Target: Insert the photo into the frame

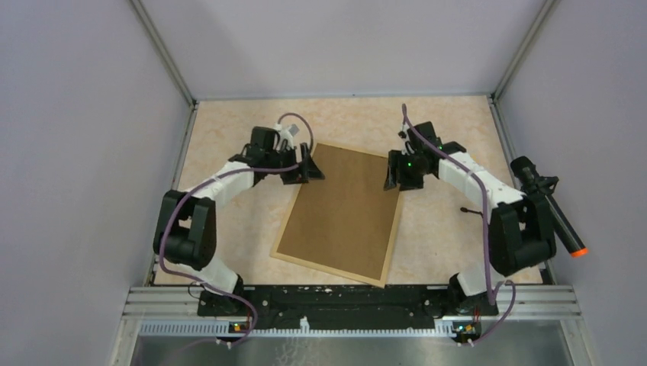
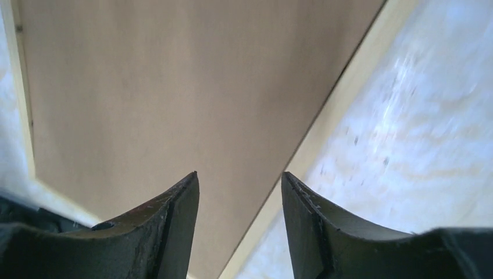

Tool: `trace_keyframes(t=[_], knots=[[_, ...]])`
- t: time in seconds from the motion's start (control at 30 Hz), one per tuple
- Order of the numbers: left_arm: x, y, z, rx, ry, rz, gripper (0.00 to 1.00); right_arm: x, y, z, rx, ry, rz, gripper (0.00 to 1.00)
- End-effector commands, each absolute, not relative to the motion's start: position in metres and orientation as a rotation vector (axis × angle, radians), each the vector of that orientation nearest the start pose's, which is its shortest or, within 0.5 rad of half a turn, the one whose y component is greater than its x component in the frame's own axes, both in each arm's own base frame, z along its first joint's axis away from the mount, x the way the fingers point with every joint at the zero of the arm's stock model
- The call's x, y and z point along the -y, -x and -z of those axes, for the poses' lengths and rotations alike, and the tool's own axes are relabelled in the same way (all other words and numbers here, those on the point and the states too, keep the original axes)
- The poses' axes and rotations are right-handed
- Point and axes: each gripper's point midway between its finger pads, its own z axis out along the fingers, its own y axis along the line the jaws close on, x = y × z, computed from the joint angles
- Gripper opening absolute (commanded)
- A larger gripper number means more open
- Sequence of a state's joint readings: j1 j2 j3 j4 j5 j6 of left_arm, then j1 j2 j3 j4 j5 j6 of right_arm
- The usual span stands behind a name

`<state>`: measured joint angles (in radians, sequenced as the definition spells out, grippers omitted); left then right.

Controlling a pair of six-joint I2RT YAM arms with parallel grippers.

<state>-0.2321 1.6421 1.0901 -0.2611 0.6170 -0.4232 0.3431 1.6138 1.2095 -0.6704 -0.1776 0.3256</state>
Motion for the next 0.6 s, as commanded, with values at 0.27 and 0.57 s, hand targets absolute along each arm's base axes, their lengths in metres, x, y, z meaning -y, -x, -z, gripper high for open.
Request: trace_keyframes(t=[0.27, 0.57], knots=[[0.387, -0.223, -0.118, -2.356, -0.534, 1.637, 0.39, -0.145, -0.239, -0.072, -2.752, -0.163, -0.665, 0.33], [0.395, -0.227, -0.042, -2.542, -0.454, 1.534, 0.22, -0.144, -0.239, -0.048, -2.786, -0.169, -0.668, 0.23]])
